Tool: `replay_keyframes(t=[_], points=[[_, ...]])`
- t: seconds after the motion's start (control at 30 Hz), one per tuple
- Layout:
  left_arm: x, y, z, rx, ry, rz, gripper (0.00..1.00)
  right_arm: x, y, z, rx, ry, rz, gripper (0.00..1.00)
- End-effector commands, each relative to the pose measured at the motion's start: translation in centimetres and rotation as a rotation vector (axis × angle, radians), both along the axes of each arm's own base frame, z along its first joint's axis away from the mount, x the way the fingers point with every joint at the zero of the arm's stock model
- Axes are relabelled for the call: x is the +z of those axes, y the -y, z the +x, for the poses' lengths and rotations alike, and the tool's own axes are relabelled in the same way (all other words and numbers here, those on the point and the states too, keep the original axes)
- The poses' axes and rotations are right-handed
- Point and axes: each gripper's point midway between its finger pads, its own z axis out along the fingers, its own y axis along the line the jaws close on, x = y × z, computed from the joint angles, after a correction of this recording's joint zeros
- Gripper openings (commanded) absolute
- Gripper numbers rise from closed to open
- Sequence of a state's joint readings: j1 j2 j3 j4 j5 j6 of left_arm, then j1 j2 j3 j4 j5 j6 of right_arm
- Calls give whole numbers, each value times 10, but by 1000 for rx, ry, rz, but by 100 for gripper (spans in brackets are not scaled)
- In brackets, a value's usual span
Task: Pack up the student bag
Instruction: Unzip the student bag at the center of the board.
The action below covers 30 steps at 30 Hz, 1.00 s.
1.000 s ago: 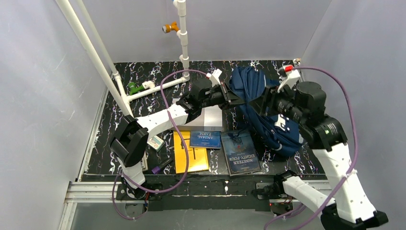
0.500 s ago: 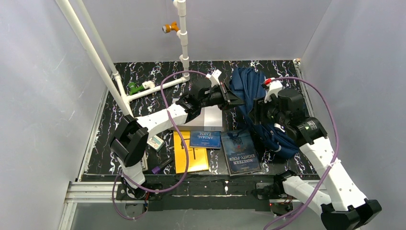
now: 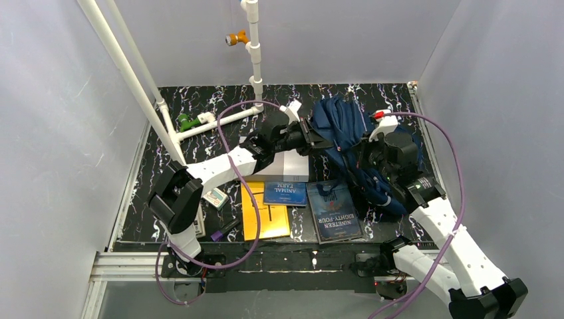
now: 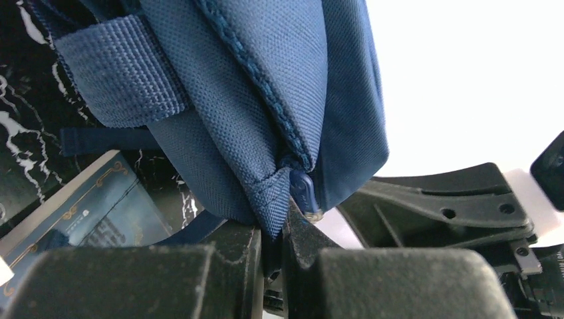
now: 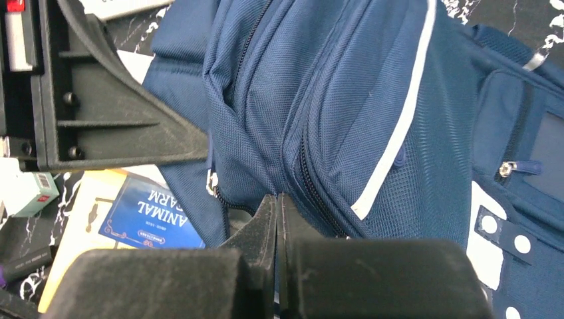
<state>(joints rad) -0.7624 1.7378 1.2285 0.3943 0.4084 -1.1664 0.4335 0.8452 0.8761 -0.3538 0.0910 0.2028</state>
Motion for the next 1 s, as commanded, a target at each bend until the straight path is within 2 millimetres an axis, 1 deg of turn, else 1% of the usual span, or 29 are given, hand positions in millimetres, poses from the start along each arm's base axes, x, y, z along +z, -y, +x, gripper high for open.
replay_keyframes(t=[0.0,0.03,0.07,0.13,0.2,0.23,0.27,0.33,0.37,0.43,0.47,0.53,0.57,0.63,0.7,0.8,0.87,0.97], points=[[77,-14,-44,-127,173,-114,0,45,40,26,-264,179,34,1],[73,-15,-47,-136,174,-105,7,47,44,25,-301,179,70,1],[69,-16,-49,-145,178,-97,17,51,40,24,-300,183,119,1],[61,-19,-53,-170,208,-74,42,62,17,21,-178,199,182,1],[57,-24,-60,-197,256,-45,58,68,-2,16,-74,189,218,1],[57,-28,-64,-213,288,-27,62,68,-7,15,-50,182,222,1],[56,-32,-68,-232,326,4,64,67,-7,14,-44,178,218,1],[53,-46,-72,-252,409,99,66,64,-1,13,-72,172,208,1],[45,-57,-74,-258,426,187,68,64,1,12,-81,170,205,1],[43,-73,-79,-298,511,310,69,64,1,9,-73,165,200,1],[49,-80,-80,-321,557,354,68,64,0,7,-64,162,200,1],[50,-90,-80,-370,629,431,69,65,-1,4,-48,161,201,1],[51,-91,-81,-398,656,451,70,67,-2,3,-42,162,200,1],[53,-89,-80,-446,711,473,71,69,-4,-1,-13,165,194,1],[51,-85,-71,-459,752,497,74,71,-6,-4,12,172,184,1],[52,-74,-60,-467,786,514,74,70,-4,-6,8,167,176,1],[53,-65,-57,-481,812,521,72,72,-4,-7,13,166,173,1],[50,-50,-57,-500,848,547,64,77,-3,-9,11,181,176,1]])
